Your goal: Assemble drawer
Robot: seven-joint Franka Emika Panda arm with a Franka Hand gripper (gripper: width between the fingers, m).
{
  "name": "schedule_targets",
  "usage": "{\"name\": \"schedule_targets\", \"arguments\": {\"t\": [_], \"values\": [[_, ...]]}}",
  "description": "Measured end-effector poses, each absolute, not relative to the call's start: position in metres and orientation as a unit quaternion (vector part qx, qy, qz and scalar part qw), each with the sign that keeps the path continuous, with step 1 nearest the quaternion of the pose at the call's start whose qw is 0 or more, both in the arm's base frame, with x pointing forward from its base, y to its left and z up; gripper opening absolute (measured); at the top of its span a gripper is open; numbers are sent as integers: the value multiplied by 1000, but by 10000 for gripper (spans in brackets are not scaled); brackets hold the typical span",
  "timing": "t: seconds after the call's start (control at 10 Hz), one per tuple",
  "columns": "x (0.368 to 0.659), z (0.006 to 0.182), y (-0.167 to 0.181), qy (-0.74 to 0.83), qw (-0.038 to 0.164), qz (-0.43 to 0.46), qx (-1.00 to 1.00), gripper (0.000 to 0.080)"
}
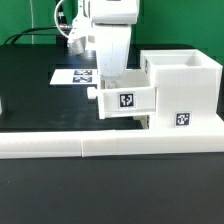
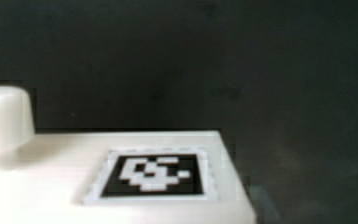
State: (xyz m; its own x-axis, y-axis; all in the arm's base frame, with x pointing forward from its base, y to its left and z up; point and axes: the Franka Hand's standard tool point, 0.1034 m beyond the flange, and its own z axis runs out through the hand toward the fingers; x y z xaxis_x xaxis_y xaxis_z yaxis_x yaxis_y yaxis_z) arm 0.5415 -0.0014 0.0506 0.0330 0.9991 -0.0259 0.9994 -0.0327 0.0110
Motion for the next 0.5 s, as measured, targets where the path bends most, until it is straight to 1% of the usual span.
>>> {"name": "schedule_targets", "arguments": {"t": [0.1,0.3,0.5], "values": [[541,49,-1,705,15,-9,709,44],[539,48,-2,705,10,-16,709,44],[539,48,-2,705,10,-16,709,44]]}}
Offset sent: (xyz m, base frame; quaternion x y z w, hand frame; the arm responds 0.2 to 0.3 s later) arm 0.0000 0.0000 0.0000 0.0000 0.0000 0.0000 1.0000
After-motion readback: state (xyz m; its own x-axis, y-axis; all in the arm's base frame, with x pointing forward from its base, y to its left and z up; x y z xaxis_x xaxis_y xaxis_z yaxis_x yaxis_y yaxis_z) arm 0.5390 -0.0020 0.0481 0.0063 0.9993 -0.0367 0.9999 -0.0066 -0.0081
